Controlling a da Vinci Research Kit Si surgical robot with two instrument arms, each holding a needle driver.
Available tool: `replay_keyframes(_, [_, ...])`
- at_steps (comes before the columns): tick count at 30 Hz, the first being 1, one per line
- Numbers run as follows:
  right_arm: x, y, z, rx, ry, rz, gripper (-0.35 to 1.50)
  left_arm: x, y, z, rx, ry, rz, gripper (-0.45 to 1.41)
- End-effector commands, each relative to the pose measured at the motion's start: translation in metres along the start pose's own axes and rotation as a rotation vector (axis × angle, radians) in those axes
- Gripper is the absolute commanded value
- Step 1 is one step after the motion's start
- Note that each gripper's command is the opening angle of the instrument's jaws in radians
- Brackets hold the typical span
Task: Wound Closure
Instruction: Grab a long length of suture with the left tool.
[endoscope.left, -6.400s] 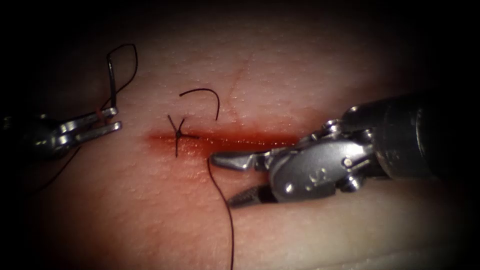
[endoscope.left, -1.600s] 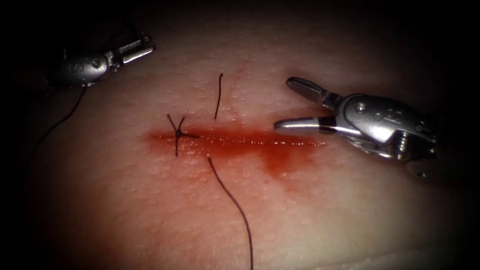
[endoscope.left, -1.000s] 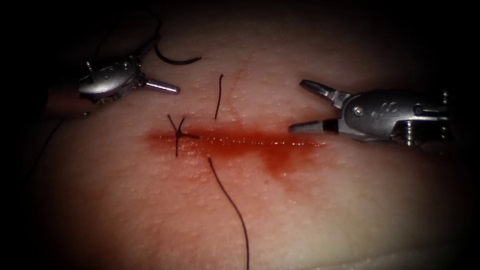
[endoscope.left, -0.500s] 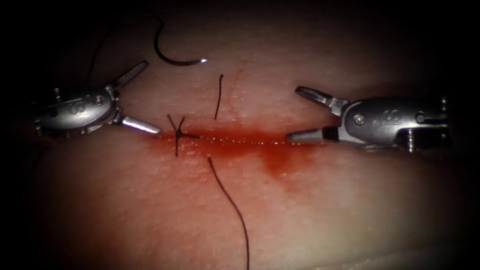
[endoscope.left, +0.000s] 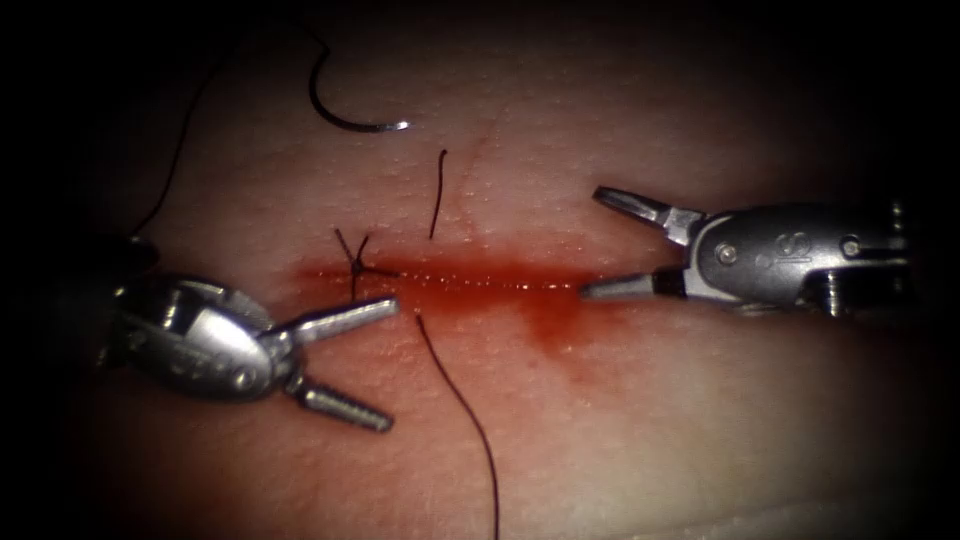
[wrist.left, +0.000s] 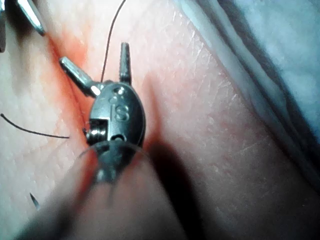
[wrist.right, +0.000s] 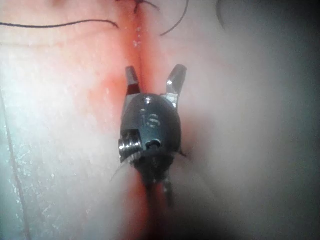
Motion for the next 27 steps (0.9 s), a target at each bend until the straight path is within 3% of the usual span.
replay_keyframes(1, [-0.0003,-0.0002,0.0007,0.001,0.003,0.000,1.33,-0.0005,0.0001,0.0006,-0.001,-0.006,0.005,0.49])
replay_keyframes(5, [-0.0003,-0.0002,0.0006,0.002,0.003,-0.001,1.33,0.0001,0.0023,0.0022,-0.039,-0.088,0.096,0.49])
replay_keyframes(11, [-0.0004,-0.0001,0.0007,0.002,0.003,-0.001,1.33,0.0007,0.0051,0.0046,-0.045,-0.115,0.165,0.46])
replay_keyframes(20, [-0.0012,-0.0004,0.0010,-0.002,0.008,-0.009,1.35,0.0023,0.0072,0.0070,-0.042,-0.080,0.240,0.61])
replay_keyframes(24, [-0.0013,-0.0006,0.0009,-0.001,0.010,-0.011,1.35,0.0024,0.0080,0.0075,-0.045,-0.075,0.267,0.59])
replay_keyframes(25, [-0.0014,-0.0008,0.0009,-0.001,0.011,-0.012,1.35,0.0025,0.0083,0.0076,-0.047,-0.073,0.289,0.19])
replay_keyframes(26, [-0.0014,-0.0009,0.0009,-0.001,0.012,-0.013,1.33,0.0026,0.0084,0.0076,-0.048,-0.071,0.308,-0.05])
replay_keyframes(27, [-0.0014,-0.0010,0.0009,0.004,0.017,-0.014,1.31,0.0027,0.0084,0.0072,-0.053,-0.063,0.332,-0.40])
